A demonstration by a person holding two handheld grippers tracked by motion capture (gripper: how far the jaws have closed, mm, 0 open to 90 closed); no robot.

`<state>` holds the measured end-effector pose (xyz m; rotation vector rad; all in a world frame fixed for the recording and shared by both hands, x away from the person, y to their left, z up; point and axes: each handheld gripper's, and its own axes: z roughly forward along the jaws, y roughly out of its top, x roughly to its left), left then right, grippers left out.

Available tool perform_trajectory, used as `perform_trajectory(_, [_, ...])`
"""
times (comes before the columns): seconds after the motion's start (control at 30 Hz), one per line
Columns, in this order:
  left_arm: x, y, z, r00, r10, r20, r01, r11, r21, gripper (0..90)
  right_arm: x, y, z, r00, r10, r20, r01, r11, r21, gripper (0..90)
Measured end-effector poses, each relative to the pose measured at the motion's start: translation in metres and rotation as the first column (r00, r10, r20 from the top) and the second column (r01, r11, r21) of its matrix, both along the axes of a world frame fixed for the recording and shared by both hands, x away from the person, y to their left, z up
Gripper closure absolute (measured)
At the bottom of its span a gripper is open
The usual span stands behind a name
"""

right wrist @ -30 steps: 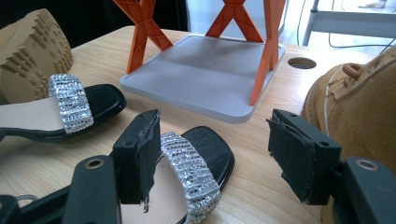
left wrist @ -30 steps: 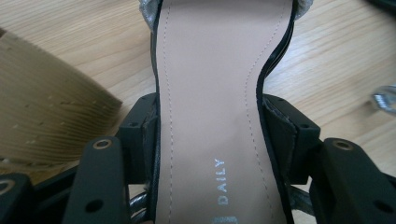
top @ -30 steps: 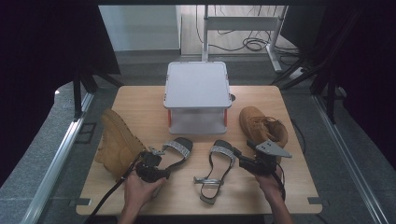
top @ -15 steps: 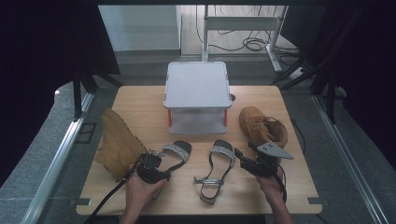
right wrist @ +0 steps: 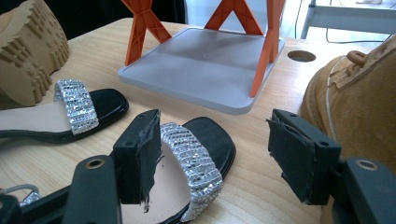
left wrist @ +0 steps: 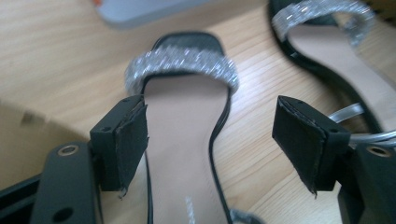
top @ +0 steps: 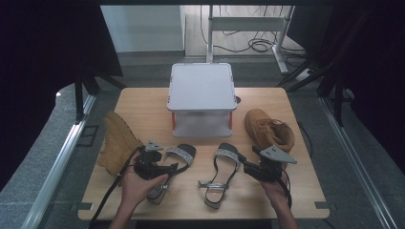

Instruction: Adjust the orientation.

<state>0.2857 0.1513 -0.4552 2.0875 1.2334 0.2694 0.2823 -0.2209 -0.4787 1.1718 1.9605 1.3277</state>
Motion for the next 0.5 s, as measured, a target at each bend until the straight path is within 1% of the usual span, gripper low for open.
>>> perform_trajectory(0.07, [0.003,0.001,0.001,0.9998,-0.022,0.002,0.022,0.9998,-0.003,26.7,-0.001,0.002,0.000,1.0000,-0.001,-0.001,0.001,1.000,0.000,35.1])
perform_trajectory(0.1, [0.003,0.001,0.001,0.9998,-0.022,0.002,0.022,0.9998,-0.003,27.2,-0.001,0.002,0.000,1.0000,-0.001,-0.001,0.001,1.000,0.000,35.1])
perform_trajectory(0.13, [0.004,0.005,0.001,0.9990,-0.043,0.014,0.043,0.9989,-0.020,27.4,-0.002,0.004,0.001,1.0000,-0.003,0.000,0.003,1.000,0.004,36.1])
perform_trajectory(0.23, [0.005,0.008,0.002,0.9974,-0.068,0.023,0.068,0.9974,-0.023,27.8,-0.005,0.007,0.001,1.0000,-0.009,0.000,0.009,1.000,-0.006,39.0])
perform_trajectory(0.27, [0.004,0.010,0.002,0.9966,-0.076,0.033,0.077,0.9967,-0.025,28.8,-0.005,0.008,0.001,1.0000,-0.007,-0.006,0.007,1.000,-0.007,40.1])
perform_trajectory(0.3, [0.004,0.010,0.002,0.9966,-0.076,0.033,0.077,0.9967,-0.025,30.4,-0.005,0.008,0.001,1.0000,-0.007,-0.006,0.007,1.000,-0.007,40.1])
perform_trajectory(0.33, [0.003,0.013,0.003,0.9954,-0.082,0.050,0.084,0.9957,-0.039,30.7,-0.007,0.009,0.002,0.9999,-0.002,-0.014,0.002,1.000,-0.003,42.5])
perform_trajectory(0.37, [0.002,0.014,0.002,0.9949,-0.086,0.053,0.088,0.9950,-0.045,30.7,-0.009,0.009,0.003,0.9998,-0.001,-0.021,0.001,1.000,0.001,43.9])
perform_trajectory(0.47, [0.001,0.017,-0.001,0.9948,-0.091,0.046,0.093,0.9947,-0.043,30.3,-0.015,0.009,0.004,0.9994,0.002,-0.033,-0.001,1.000,0.013,47.9])
perform_trajectory(0.5, [0.001,0.018,-0.002,0.9950,-0.090,0.043,0.092,0.9948,-0.042,30.1,-0.017,0.009,0.004,0.9992,-0.002,-0.041,0.002,1.000,0.017,51.2])
